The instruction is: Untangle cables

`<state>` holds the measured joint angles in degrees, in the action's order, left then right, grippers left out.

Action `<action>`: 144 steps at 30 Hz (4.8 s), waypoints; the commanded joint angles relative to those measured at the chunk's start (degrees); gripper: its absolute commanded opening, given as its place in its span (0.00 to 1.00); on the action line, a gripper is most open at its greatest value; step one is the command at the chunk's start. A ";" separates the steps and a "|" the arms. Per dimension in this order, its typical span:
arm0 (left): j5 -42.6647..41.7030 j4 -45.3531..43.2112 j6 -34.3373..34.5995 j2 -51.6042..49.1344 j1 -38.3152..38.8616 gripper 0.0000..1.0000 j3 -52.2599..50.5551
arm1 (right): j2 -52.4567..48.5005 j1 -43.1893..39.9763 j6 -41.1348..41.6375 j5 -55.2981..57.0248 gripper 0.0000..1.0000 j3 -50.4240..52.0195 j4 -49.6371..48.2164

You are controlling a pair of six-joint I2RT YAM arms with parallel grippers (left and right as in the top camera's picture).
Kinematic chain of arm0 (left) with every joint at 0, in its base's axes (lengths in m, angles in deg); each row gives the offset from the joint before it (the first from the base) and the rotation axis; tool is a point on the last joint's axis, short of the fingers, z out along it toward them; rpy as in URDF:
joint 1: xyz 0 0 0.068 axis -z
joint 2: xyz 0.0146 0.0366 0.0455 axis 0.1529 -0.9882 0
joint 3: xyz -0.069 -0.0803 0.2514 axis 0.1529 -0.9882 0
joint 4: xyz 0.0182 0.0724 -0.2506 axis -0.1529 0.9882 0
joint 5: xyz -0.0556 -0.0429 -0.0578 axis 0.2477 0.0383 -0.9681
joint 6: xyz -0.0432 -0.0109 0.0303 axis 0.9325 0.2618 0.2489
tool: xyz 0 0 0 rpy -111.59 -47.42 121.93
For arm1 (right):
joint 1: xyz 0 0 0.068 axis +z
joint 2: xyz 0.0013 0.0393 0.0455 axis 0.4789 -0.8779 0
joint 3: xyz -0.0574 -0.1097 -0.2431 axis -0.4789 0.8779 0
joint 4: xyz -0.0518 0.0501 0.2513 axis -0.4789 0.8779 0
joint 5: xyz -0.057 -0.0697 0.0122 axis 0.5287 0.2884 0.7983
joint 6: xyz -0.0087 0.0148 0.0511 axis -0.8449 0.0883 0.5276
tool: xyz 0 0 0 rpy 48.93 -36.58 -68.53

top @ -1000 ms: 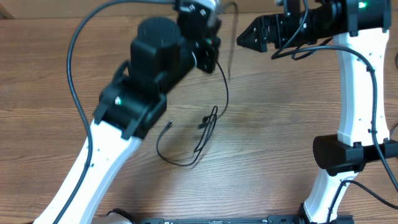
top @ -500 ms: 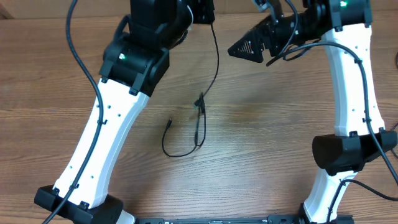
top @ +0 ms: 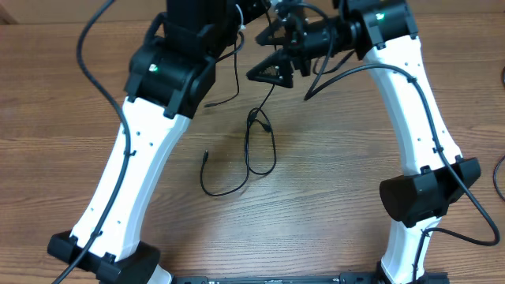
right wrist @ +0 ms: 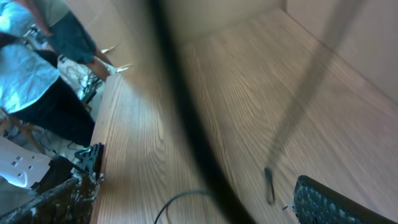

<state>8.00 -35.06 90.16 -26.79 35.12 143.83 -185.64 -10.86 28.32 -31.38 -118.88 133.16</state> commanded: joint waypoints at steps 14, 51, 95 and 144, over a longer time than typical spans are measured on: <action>-5.84 -8.48 6.21 -3.93 3.43 0.04 3.08 | -0.17 1.18 4.15 1.03 0.04 0.22 -5.70; -24.33 13.31 -14.45 -3.91 -5.33 0.50 8.11 | -0.17 -39.17 13.62 12.17 0.04 0.20 -9.60; -11.43 37.13 -37.40 -3.93 -3.72 0.28 7.61 | -0.15 -44.35 20.55 9.79 1.00 0.20 -2.89; -7.37 32.00 -37.22 -3.91 12.33 0.33 -12.57 | -26.45 -27.45 34.34 47.30 0.72 0.26 -15.98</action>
<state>1.33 -2.25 53.38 -30.73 47.45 131.33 -209.44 -38.00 62.02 13.01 -118.57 117.99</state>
